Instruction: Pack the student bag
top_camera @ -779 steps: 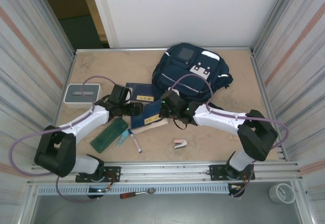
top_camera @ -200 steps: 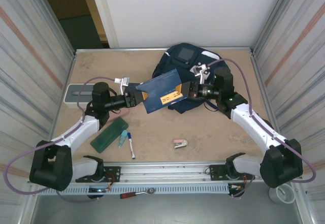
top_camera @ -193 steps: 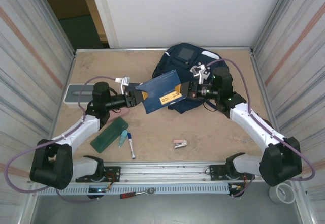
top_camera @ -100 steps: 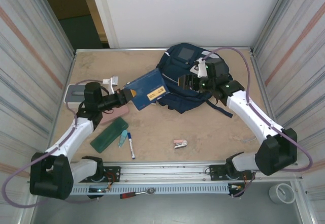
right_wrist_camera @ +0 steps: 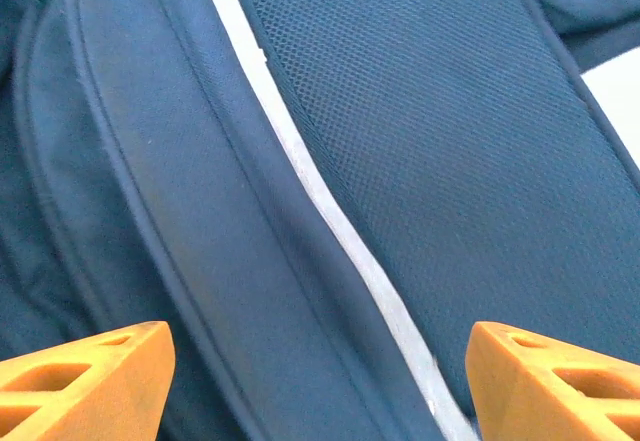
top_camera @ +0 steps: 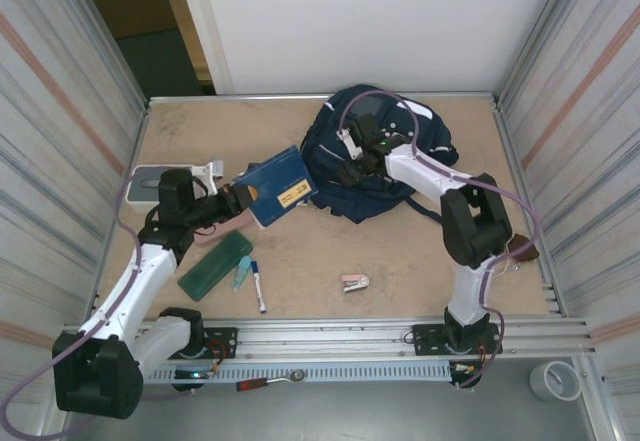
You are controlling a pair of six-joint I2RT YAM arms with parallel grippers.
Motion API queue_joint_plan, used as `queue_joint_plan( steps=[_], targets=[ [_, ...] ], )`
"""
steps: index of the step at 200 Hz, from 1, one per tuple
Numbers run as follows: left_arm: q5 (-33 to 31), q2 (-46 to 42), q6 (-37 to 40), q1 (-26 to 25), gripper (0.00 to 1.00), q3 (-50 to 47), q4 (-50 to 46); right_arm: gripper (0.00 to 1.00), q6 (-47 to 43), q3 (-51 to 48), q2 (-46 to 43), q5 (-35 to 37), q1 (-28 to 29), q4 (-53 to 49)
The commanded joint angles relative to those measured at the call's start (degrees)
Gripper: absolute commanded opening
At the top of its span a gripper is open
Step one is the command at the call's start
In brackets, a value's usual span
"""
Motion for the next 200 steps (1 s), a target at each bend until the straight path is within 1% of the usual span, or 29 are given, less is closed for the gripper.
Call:
queue_joint_plan(
  steps=[1, 20, 58, 74, 92, 106, 111, 121, 127, 142, 172, 182, 200],
  targets=[
    [-0.3, -2.1, 1.7, 0.5, 0.00, 1.5, -1.0, 0.77, -5.8, 4.7, 4.3, 3.2, 0.9, -2.8],
    [-0.5, -2.7, 1.4, 0.5, 0.00, 1.2, -1.4, 0.77, -6.9, 7.4, 7.9, 4.7, 1.0, -3.5],
    [0.4, -3.8, -0.2, 0.5, 0.00, 0.2, -1.1, 0.75, -9.4, 9.9, 12.0, 6.7, 1.0, -3.5],
    [0.4, -4.6, -0.6, 0.5, 0.00, -0.4, -1.5, 0.77, -10.9, 10.7, 12.9, 6.2, 1.3, -4.1],
    [0.2, -5.3, -1.0, 0.5, 0.00, -1.1, -1.8, 0.81, -12.6, 11.4, 12.9, 2.3, 1.3, -5.7],
    [0.1, -5.9, -1.2, 0.5, 0.00, -1.4, -2.1, 0.83, -12.7, 12.6, 12.4, -3.0, 0.7, -8.1],
    [-0.1, -6.1, -1.3, 0.5, 0.00, -1.6, -2.1, 0.90, -12.5, 13.0, 12.2, -5.1, 0.4, -9.0],
    [-0.2, -6.4, -1.5, 0.5, 0.00, -1.8, -2.2, 0.95, -12.2, 13.6, 11.9, -8.6, -0.3, -10.6],
    [-0.4, -6.5, -1.6, 0.5, 0.00, -1.9, -2.1, 0.97, -12.1, 13.6, 11.6, -10.4, -0.7, -11.2],
    [-0.8, -6.8, -1.8, 0.5, 0.00, -2.5, -1.8, 0.98, -12.1, 13.6, 11.1, -12.7, -1.2, -11.9],
    [-0.9, -5.8, -2.4, 0.5, 0.00, -3.4, -0.1, 1.00, -12.3, 13.7, 11.2, -15.1, -2.0, -13.2],
    [-0.8, -5.1, -2.4, 0.4, 0.00, -3.3, 0.5, 1.00, -12.5, 13.8, 11.5, -14.5, -2.0, -13.2],
    [-0.3, -3.1, -2.1, 0.5, 0.00, -2.6, 1.3, 1.00, -13.8, 13.7, 13.1, -8.3, -0.7, -12.9]
  ],
)
